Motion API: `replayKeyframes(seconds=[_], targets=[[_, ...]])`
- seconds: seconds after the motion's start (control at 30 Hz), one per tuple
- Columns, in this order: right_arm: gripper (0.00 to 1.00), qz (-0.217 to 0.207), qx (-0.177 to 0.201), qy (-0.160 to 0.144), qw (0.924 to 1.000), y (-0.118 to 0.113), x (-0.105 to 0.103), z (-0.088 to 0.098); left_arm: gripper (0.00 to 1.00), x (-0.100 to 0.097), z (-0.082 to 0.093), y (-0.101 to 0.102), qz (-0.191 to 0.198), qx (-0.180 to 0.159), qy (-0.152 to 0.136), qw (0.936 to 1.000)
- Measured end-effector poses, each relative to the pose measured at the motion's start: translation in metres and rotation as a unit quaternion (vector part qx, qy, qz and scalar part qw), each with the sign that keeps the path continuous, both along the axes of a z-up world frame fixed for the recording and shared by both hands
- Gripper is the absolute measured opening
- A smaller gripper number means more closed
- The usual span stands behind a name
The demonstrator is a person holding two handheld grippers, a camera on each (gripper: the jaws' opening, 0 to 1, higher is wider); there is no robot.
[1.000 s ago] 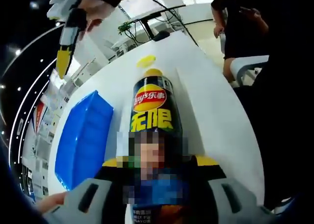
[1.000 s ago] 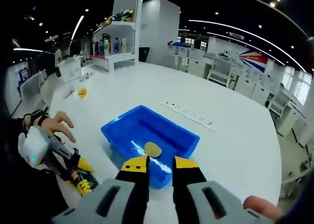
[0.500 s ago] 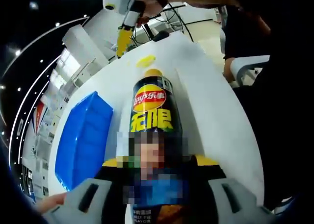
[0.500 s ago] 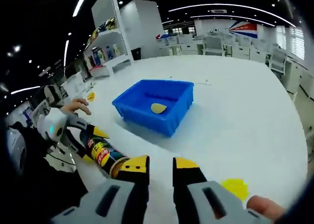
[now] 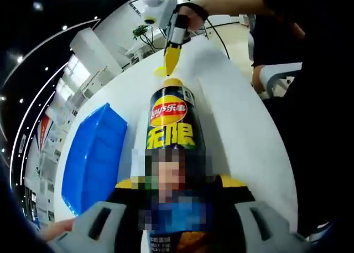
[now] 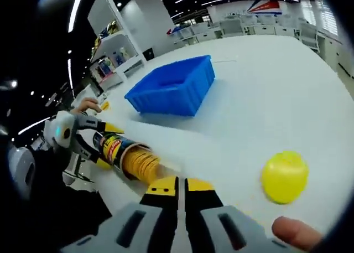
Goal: Open the lid of the chip container on the table, take out the chips, place them into the box in front of the container, and close the lid
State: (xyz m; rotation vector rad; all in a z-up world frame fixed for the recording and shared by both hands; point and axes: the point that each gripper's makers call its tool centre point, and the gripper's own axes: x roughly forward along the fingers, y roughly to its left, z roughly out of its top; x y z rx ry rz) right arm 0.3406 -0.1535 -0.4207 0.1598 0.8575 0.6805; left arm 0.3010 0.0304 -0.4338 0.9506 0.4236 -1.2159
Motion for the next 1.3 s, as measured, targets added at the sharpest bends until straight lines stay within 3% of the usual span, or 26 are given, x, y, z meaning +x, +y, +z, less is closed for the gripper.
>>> replayKeyframes(seconds=[0.13,0.43,0.77,0.9,0.97,1.0,1.13,1.23,1.3], targets=[[0.02,-0.016,0.030,0.038,0.9987,0.001,-0.004,-0.003,0.51,0.000,0.000,0.000,0.000,0.000,0.000,1.0000],[0.01,-0.021,0.043,0.046,0.9978,0.004,-0.005,-0.004,0.51,-0.001,-0.001,0.001,0.001,0.002,0.002,1.0000],[0.01,0.027,0.103,0.061,0.9925,0.067,-0.014,-0.003,0.51,-0.001,-0.001,0.002,0.000,0.005,0.000,1.0000],[0.01,0.039,0.159,0.083,0.9831,0.090,-0.018,-0.003,0.51,0.000,0.000,0.001,0.000,0.001,-0.002,1.0000],[0.01,0.054,0.193,0.109,0.9737,0.098,-0.022,-0.004,0.51,0.001,0.000,-0.001,-0.003,-0.003,-0.003,1.0000],[0.01,0.060,0.194,0.103,0.9738,0.099,-0.021,-0.008,0.51,0.000,0.000,0.000,-0.003,0.001,-0.004,1.0000],[0.02,0.048,0.256,0.142,0.9550,0.101,-0.019,-0.008,0.51,0.001,0.001,-0.001,-0.003,-0.001,-0.002,1.0000],[0.02,0.046,0.274,0.152,0.9486,0.102,-0.021,-0.009,0.51,0.000,0.000,-0.001,-0.001,0.002,-0.001,1.0000],[0.02,0.046,0.275,0.151,0.9485,0.103,-0.022,-0.007,0.51,0.000,0.000,0.000,-0.001,0.003,0.000,1.0000]])
